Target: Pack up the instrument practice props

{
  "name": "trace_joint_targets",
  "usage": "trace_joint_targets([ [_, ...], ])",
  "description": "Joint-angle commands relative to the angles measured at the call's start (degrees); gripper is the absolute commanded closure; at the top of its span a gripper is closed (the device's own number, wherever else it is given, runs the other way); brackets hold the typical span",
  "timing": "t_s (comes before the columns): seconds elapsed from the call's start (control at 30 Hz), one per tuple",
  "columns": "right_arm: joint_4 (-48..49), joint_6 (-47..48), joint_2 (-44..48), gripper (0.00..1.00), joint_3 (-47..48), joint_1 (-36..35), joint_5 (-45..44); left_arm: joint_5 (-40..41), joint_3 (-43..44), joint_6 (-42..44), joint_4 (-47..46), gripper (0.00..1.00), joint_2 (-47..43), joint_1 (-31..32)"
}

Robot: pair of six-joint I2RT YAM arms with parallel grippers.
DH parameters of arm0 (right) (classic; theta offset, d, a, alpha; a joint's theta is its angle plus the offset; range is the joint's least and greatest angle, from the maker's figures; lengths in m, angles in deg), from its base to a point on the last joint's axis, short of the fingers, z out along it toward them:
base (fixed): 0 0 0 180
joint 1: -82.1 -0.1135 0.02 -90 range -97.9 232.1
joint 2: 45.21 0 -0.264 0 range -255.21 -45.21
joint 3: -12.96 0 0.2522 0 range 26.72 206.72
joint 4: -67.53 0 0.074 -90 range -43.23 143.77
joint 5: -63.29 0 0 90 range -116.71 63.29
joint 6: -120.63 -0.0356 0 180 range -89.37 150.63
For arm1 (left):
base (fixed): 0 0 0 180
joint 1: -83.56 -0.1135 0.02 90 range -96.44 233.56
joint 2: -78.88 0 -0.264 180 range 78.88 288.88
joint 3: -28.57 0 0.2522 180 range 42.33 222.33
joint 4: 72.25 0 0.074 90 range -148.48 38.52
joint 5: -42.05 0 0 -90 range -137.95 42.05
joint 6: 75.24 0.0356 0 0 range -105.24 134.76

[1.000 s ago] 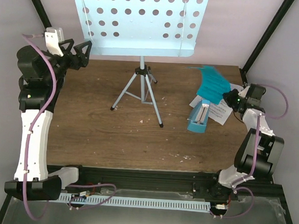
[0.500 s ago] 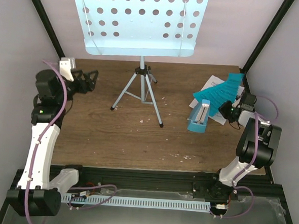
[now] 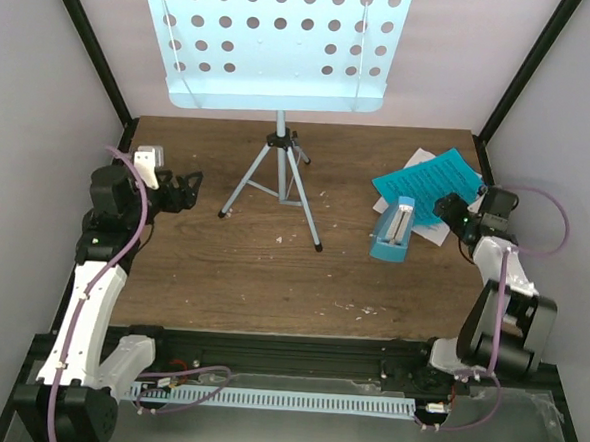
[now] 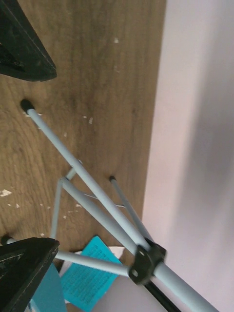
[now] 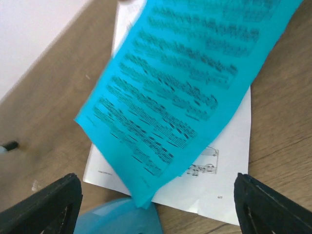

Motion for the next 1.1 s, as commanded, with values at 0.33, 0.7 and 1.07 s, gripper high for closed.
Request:
trace_joint_targets([
  [0.33,-0.9,0.9,32.0,0.0,2.4,0.0,26.4,-3.6,-8.6,-2.0,-4.3,0.13,-1.1,0.5],
  [0.7,0.3,2.6,29.6,0.02,4.7,-19.6,29.5,2.4,-7.7,-11.4,-16.0,0.24,3.9,21.6],
  [1.07,6.1,-1.6,30.6,0.0,-1.3,-22.2,26.0,17.3,-4.1,-22.6,-36.1,0.3,22.3,37.4],
])
